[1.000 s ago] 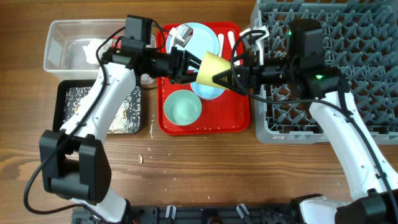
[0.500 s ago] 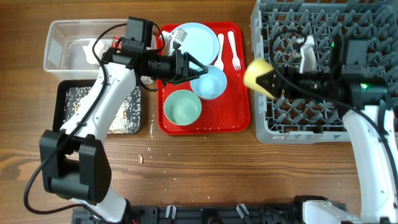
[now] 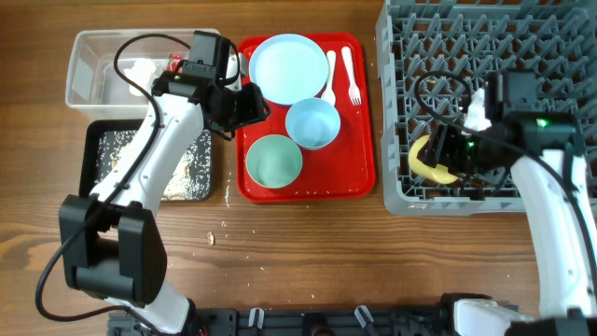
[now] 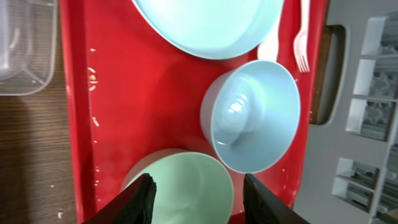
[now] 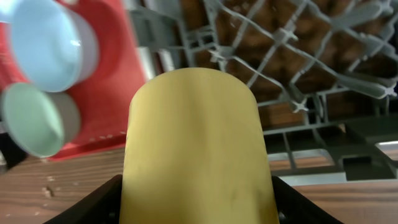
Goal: Sort waste into correct bins and load items into the dishwasher rack
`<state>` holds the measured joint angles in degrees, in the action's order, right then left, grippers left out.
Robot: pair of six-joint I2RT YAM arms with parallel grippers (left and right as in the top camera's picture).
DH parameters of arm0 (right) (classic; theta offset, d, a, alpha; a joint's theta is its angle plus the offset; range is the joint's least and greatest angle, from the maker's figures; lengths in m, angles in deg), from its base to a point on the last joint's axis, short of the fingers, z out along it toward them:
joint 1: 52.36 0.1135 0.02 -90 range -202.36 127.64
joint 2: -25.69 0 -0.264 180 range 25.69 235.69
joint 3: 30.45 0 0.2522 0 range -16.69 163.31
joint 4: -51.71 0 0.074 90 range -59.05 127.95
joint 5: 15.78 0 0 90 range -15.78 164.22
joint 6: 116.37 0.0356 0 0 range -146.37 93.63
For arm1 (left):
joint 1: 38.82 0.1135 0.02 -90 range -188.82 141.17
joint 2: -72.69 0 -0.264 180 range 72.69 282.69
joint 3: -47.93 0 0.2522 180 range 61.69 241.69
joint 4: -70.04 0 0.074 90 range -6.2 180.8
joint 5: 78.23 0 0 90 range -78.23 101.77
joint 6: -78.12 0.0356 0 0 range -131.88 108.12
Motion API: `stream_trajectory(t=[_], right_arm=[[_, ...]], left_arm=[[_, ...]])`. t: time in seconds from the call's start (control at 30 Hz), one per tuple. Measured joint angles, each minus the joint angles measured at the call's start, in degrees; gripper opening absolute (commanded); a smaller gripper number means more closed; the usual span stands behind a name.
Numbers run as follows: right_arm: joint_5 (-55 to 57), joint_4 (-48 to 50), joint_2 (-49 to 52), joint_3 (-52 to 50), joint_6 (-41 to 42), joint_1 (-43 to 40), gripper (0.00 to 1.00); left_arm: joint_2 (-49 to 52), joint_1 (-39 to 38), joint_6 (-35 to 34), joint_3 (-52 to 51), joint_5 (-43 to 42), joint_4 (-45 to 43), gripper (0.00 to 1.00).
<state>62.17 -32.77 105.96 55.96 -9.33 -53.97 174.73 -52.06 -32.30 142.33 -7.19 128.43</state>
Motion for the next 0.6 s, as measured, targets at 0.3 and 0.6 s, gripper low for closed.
stream_trajectory(t=[0.3,0.6], right_arm=[[3.0,-0.9,12.2,0.0,0.7,0.0,0.68],[3.6,-0.5,15.1,1.4,0.7,0.0,0.91]], left_arm=[[0.0,0.0,0.0,0.0,1.6,0.0,0.49],[0.0,0.0,0.0,0.0,1.8,0.0,0.49]])
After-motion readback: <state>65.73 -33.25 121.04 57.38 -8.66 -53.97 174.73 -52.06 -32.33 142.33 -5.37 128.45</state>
